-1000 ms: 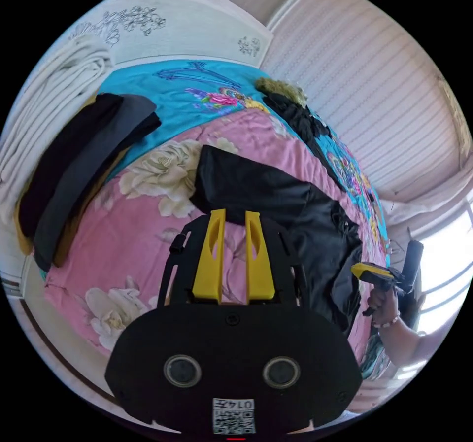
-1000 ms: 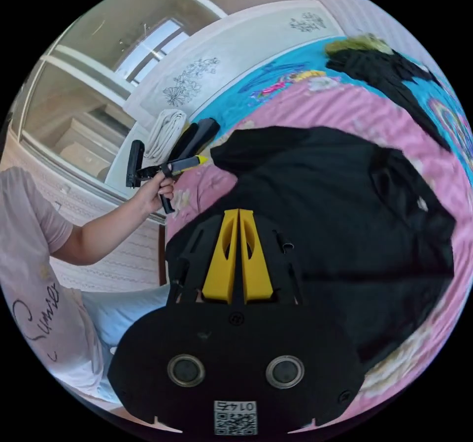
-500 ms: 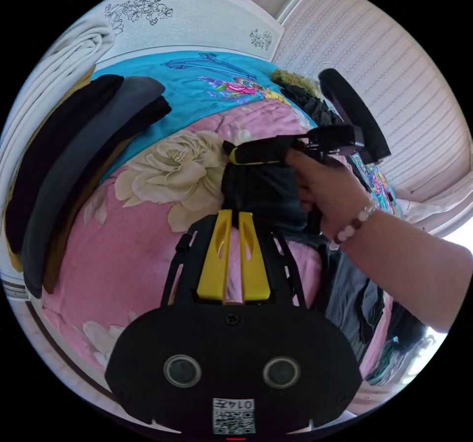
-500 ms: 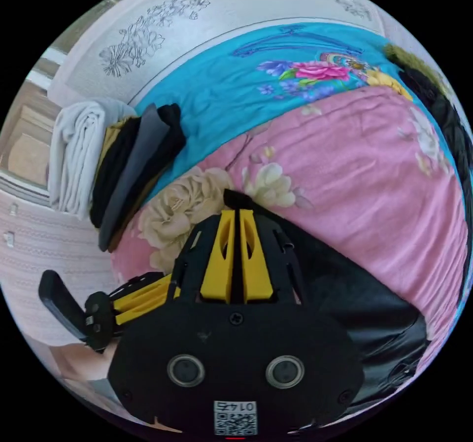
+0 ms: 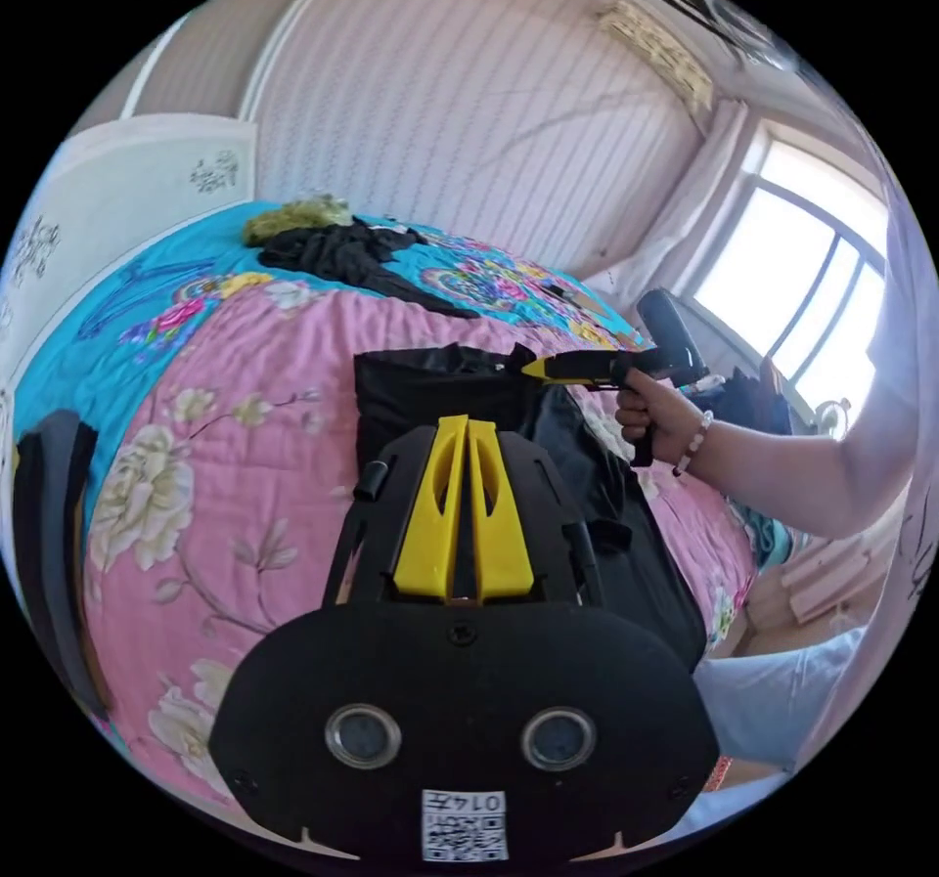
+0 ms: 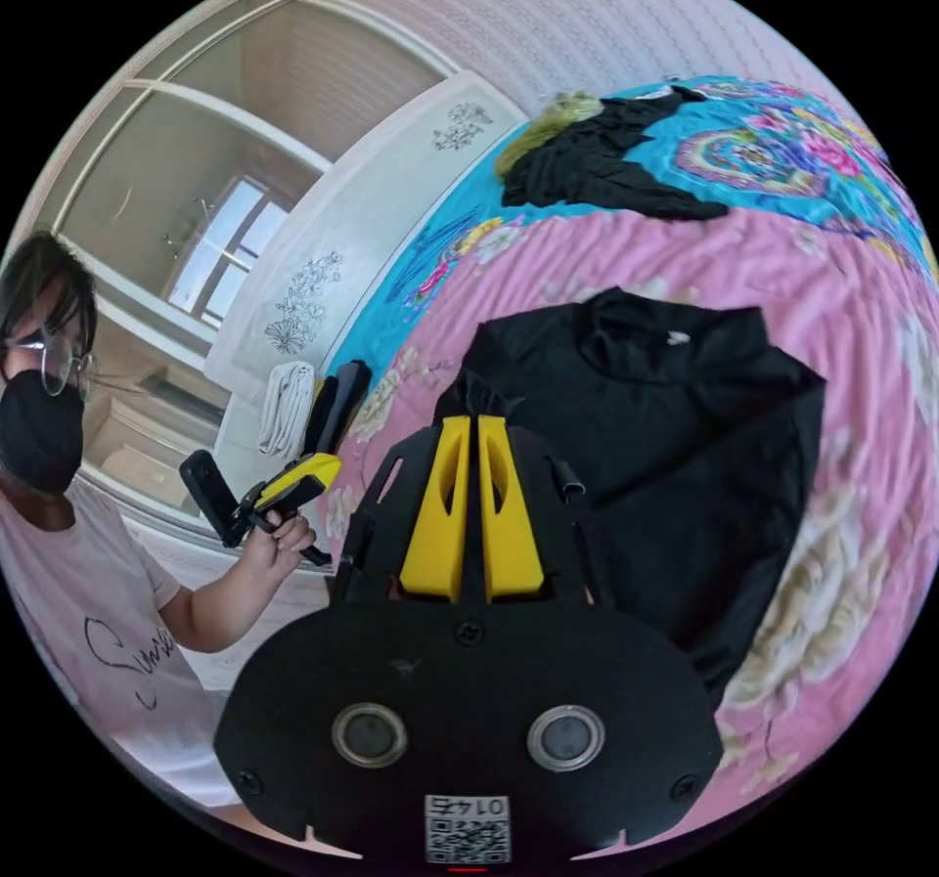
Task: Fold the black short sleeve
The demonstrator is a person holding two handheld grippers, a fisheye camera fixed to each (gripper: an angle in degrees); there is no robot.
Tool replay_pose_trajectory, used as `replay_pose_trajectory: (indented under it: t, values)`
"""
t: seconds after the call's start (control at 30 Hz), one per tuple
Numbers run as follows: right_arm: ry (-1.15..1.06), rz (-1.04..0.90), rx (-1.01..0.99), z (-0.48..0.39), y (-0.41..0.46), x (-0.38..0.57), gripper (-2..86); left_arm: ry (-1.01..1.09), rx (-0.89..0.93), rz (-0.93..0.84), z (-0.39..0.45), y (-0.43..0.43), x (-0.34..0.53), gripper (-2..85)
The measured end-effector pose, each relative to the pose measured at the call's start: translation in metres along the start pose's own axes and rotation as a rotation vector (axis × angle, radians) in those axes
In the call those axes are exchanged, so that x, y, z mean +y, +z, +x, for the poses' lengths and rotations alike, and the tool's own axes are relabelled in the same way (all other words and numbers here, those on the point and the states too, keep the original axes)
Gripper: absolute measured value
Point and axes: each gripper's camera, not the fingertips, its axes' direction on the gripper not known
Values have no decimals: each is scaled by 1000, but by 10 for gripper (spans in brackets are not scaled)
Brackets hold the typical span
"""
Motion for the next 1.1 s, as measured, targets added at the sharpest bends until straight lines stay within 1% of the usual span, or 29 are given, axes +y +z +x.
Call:
replay_pose_trajectory:
  t: [0.03, 0.1, 0.17, 0.27, 0.33, 0.4, 0.5, 0.57, 0.7, 0.77, 0.8, 0.83, 0.87, 0.9, 1.0, 1.1]
  values:
    - [9, 0, 4, 5, -6, 4, 7, 12, -1, -11, 6, 5, 0, -10]
    - [36, -18, 22, 21, -19, 18, 8, 2, 34, -90, 21, 29, 0, -9]
    - [50, -28, 21, 33, -21, 25, 9, -10, 62, -117, 27, 41, 1, -9]
    - [102, -67, 72, 55, -20, 31, 11, -23, 37, -167, 31, 56, -3, -5]
    - [160, -64, 52, 69, -26, 36, 10, -18, 29, -200, 32, 65, -7, 3]
    - [193, -26, 34, 77, -38, 42, 7, 12, 41, -256, 38, 82, -12, 44]
    - [196, -17, 35, 81, -47, 41, 2, 67, 55, -343, 55, 111, -16, 75]
    - [192, -10, 18, 83, -51, 38, 1, 79, 27, -346, 65, 125, -17, 78]
    - [183, -3, -3, 87, -61, 29, 0, 41, -30, -294, 74, 151, -35, 88]
    - [175, -8, -1, 88, -65, 27, -1, 43, -42, -298, 73, 165, -43, 81]
    - [172, -13, 4, 89, -67, 25, -1, 26, -33, -330, 70, 176, -44, 71]
    - [171, -16, 5, 89, -68, 25, -1, 16, -17, -353, 69, 182, -45, 51]
    - [172, -22, 3, 91, -70, 24, -1, -1, 19, -404, 67, 191, -45, 10]
    - [174, -25, 1, 92, -72, 24, -1, -30, 20, -411, 67, 192, -45, 2]
    - [181, -23, 2, 95, -80, 25, -1, -9, 65, -338, 77, 177, -45, -6]
    - [190, -23, -14, 97, -86, 27, 0, 41, 107, -347, 92, 170, -41, -4]
